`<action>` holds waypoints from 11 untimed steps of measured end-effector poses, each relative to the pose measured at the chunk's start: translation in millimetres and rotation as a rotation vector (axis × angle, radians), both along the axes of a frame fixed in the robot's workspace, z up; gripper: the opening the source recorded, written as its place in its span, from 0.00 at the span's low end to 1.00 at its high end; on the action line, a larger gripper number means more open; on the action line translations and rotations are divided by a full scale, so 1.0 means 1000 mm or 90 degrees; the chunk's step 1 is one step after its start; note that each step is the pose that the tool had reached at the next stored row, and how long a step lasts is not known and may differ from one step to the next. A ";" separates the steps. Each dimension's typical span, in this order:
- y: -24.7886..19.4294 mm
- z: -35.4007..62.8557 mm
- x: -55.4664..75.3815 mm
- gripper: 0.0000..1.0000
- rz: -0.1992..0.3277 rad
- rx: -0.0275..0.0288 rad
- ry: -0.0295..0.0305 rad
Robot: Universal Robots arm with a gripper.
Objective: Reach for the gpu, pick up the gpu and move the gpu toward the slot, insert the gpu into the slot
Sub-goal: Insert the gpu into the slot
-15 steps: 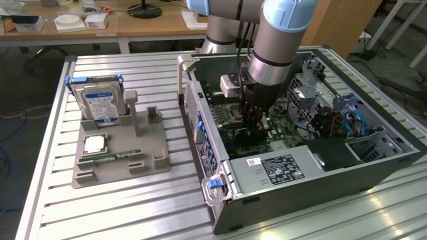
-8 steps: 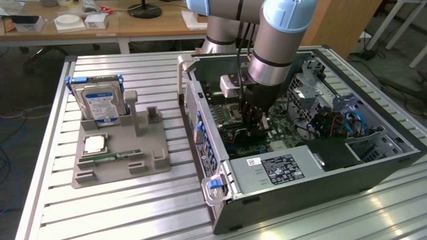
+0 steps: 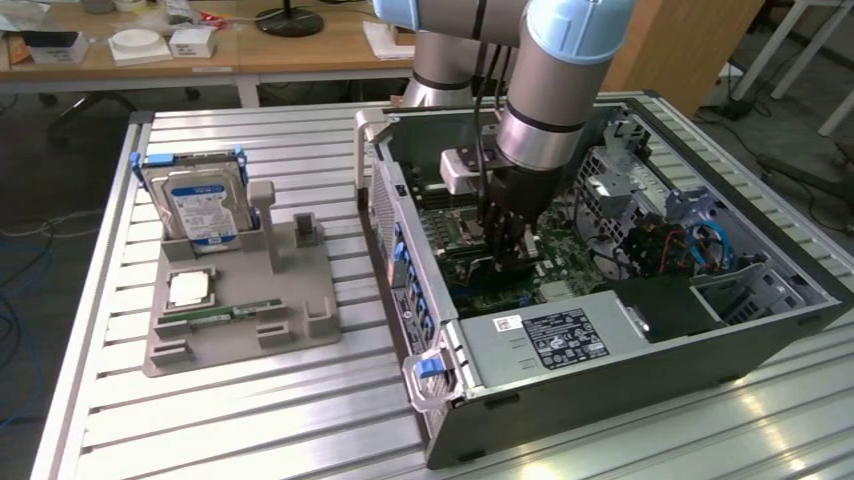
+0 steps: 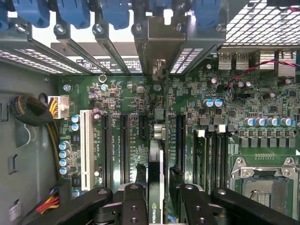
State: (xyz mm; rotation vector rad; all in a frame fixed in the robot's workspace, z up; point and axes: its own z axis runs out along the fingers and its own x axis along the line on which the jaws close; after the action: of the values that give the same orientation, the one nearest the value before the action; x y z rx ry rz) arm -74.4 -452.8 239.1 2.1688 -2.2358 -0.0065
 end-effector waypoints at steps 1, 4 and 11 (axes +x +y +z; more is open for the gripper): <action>0.0000 0.0005 0.000 0.33 0.000 -0.0001 0.0000; 0.0000 0.0015 0.000 0.33 0.000 0.0001 0.0000; 0.0000 0.0077 0.000 0.33 0.000 0.0002 0.0000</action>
State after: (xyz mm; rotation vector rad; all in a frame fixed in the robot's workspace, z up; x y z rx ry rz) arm -74.4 -452.8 246.8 2.1693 -2.2356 -0.0067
